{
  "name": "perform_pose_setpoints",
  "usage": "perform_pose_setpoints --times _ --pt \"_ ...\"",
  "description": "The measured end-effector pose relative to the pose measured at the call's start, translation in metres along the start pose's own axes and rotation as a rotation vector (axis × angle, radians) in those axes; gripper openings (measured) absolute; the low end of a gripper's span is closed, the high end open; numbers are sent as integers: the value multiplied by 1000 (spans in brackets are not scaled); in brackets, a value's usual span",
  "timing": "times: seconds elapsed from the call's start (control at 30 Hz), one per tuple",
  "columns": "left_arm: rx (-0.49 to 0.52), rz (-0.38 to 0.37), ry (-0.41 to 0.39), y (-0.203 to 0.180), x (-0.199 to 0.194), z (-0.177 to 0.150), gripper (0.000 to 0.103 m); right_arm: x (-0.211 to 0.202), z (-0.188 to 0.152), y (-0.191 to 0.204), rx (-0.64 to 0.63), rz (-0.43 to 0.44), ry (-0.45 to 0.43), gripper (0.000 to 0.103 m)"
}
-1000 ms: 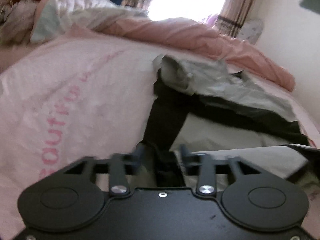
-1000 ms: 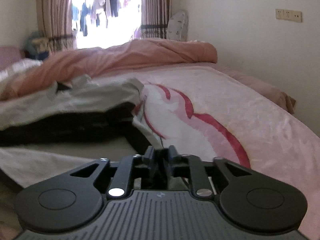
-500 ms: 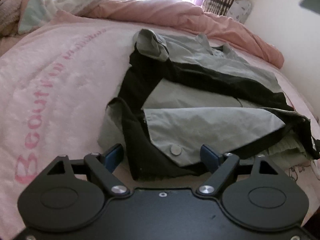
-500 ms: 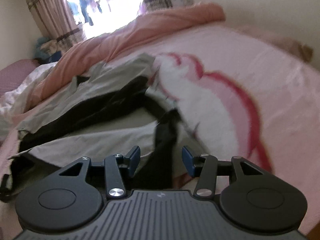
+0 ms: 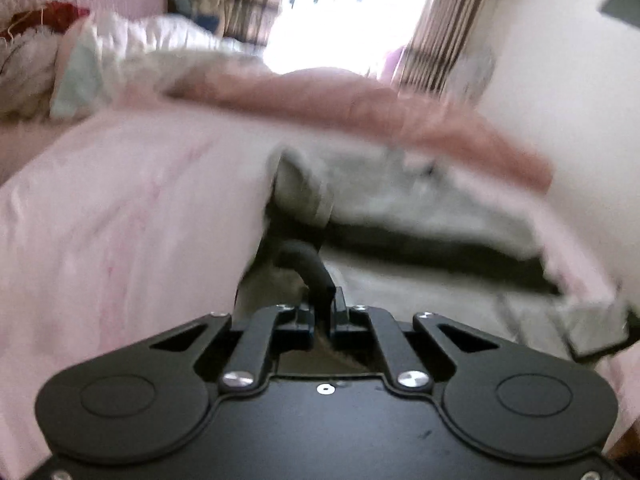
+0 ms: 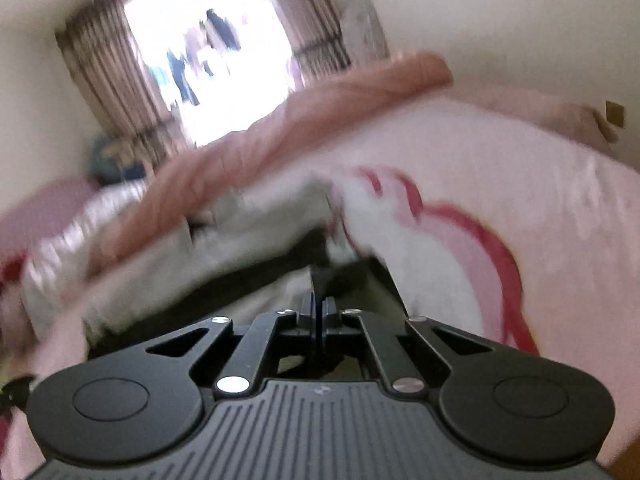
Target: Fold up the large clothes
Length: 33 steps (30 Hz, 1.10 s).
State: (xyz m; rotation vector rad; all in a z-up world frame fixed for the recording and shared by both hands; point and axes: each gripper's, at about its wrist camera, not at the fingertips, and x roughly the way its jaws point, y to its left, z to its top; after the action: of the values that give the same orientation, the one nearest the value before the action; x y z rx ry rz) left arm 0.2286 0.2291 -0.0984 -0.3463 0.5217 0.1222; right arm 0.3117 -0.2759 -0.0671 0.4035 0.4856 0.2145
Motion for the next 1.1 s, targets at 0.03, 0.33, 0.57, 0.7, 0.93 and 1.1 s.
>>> perform_pose_setpoints --times 0.03,0.33,0.57,0.7,0.93,1.1 --pt "11 -2 -32 -4 0 12 4 3 11 5 -8 -1 -32 1" --pt "23 12 -144 -19 109 121 3 138 119 41 -40 22 -153 1" --pt "-100 49 -15 17 260 162 7 281 139 43 -28 -104 -50 14" --pt "-156 75 13 40 298 154 51 310 131 17 59 -126 28 30" --pt "-49 63 -131 55 233 153 103 259 93 -3 -124 -124 -6 63" --pt "76 46 8 45 223 113 103 221 66 3 -256 -94 -9 72"
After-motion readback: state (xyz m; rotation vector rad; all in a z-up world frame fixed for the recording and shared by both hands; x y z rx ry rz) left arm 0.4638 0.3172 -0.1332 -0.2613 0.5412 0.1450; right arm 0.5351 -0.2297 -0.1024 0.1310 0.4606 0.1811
